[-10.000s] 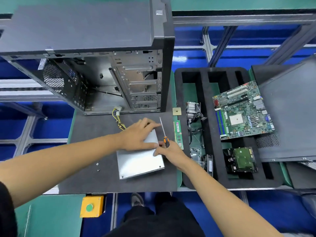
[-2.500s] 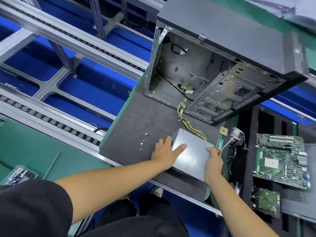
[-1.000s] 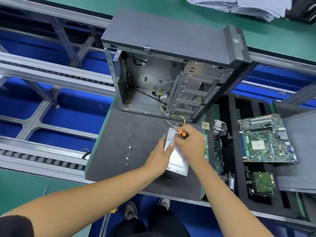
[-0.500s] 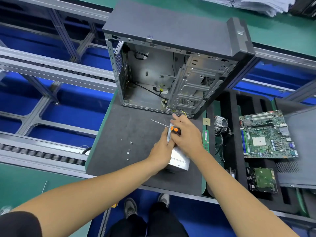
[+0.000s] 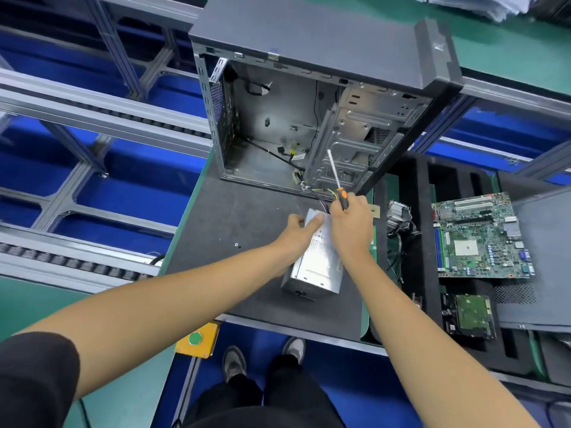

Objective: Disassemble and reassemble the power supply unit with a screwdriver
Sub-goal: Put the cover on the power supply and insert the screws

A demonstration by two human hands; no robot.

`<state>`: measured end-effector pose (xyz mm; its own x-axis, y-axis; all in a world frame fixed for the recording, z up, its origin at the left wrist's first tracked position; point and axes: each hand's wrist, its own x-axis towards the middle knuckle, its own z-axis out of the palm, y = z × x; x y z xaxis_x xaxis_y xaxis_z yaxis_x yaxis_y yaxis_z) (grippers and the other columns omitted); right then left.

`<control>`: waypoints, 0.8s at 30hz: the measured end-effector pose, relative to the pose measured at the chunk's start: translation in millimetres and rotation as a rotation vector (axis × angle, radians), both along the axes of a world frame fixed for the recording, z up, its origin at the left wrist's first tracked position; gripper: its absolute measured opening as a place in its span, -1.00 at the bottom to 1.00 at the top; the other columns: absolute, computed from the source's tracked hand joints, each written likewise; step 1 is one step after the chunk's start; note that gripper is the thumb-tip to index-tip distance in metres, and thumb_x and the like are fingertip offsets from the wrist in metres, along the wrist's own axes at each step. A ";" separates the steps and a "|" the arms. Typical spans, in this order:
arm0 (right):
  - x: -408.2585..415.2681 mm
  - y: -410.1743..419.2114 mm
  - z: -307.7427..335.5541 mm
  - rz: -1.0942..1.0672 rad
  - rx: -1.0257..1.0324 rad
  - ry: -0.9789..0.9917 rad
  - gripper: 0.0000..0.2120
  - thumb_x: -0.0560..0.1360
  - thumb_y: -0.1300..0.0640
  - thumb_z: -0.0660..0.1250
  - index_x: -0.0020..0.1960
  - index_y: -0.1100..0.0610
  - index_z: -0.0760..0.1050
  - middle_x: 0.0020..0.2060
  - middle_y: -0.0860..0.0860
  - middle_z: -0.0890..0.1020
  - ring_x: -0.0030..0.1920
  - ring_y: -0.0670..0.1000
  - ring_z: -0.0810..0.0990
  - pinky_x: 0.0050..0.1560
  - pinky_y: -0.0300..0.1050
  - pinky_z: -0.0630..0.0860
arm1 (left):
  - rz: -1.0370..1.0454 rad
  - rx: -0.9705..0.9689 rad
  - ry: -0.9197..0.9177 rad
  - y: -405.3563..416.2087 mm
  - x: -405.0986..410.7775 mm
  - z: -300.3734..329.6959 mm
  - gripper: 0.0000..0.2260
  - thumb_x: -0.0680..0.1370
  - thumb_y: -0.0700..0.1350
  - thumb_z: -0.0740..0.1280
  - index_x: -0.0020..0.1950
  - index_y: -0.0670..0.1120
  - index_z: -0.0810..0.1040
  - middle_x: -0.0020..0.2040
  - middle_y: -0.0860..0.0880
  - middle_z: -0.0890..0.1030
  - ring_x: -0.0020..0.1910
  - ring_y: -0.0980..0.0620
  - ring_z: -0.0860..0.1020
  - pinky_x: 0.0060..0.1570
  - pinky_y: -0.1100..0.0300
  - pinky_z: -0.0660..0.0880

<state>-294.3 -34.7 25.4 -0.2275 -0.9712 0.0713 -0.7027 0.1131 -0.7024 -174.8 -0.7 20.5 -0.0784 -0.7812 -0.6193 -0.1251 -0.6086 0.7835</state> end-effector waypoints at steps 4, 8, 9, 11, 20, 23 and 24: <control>2.6 -4.1 -8.8 -0.030 0.031 0.080 -0.83 0.56 0.12 0.25 -0.18 0.05 0.31 -0.21 0.00 0.45 -0.25 0.04 0.40 -0.32 -0.07 0.23 | 0.108 0.027 0.031 0.4 -11.7 -2.5 -0.43 0.58 0.34 0.24 0.42 0.00 0.26 0.27 -0.13 0.58 0.24 -0.18 0.58 0.31 -0.17 0.48; -0.9 -3.5 -12.2 -0.100 -0.028 -0.041 -0.81 0.54 0.16 0.26 -0.21 0.04 0.30 -0.25 0.02 0.47 -0.32 -0.01 0.37 -0.34 -0.10 0.23 | 0.117 -0.009 0.061 3.3 -11.4 -4.8 -0.58 0.62 0.25 0.27 0.34 0.06 0.29 0.26 -0.06 0.56 0.21 -0.14 0.59 0.28 -0.19 0.50; -1.2 -3.6 -11.8 -0.098 -0.033 -0.040 -0.79 0.54 0.17 0.26 -0.22 0.03 0.30 -0.26 0.01 0.46 -0.32 -0.02 0.37 -0.34 -0.10 0.23 | 0.117 -0.011 0.072 3.9 -10.5 -4.5 -0.59 0.61 0.24 0.29 0.33 0.07 0.29 0.25 -0.06 0.56 0.20 -0.14 0.59 0.28 -0.20 0.51; -1.7 -3.9 -11.1 -0.072 -0.039 -0.034 -0.77 0.54 0.19 0.27 -0.23 0.02 0.29 -0.27 -0.01 0.46 -0.31 -0.02 0.38 -0.34 -0.12 0.24 | 0.122 -0.006 0.104 4.4 -9.6 -3.5 -0.60 0.60 0.22 0.33 0.32 0.10 0.29 0.26 -0.10 0.57 0.21 -0.18 0.59 0.26 -0.24 0.52; -2.2 -6.6 -9.0 0.029 0.002 -0.322 -0.91 0.52 0.18 0.30 -0.16 0.15 0.51 -0.30 -0.07 0.60 -0.30 -0.13 0.48 -0.25 -0.23 0.42 | 0.177 -0.014 0.158 4.6 -8.1 -4.6 -0.73 0.53 0.16 0.44 0.12 0.28 0.39 0.13 -0.18 0.66 0.07 -0.27 0.67 0.04 -0.31 0.61; -3.0 -5.3 -5.0 0.118 0.062 -0.390 -0.83 0.50 0.19 0.27 -0.01 0.05 0.61 -0.07 -0.17 0.70 -0.10 -0.10 0.64 -0.06 -0.18 0.55 | 0.186 -0.052 0.156 5.9 -9.5 -5.3 -0.71 0.52 0.17 0.44 0.16 0.30 0.41 0.18 -0.13 0.64 0.12 -0.26 0.64 0.13 -0.32 0.58; -3.4 -5.7 -5.0 0.138 0.075 -0.379 -0.79 0.49 0.20 0.27 0.03 0.03 0.62 -0.02 -0.17 0.69 -0.06 -0.12 0.64 -0.04 -0.17 0.55 | 0.185 -0.060 0.164 5.8 -9.2 -5.0 -0.70 0.54 0.15 0.43 0.19 0.31 0.41 0.21 -0.12 0.62 0.14 -0.25 0.63 0.16 -0.32 0.56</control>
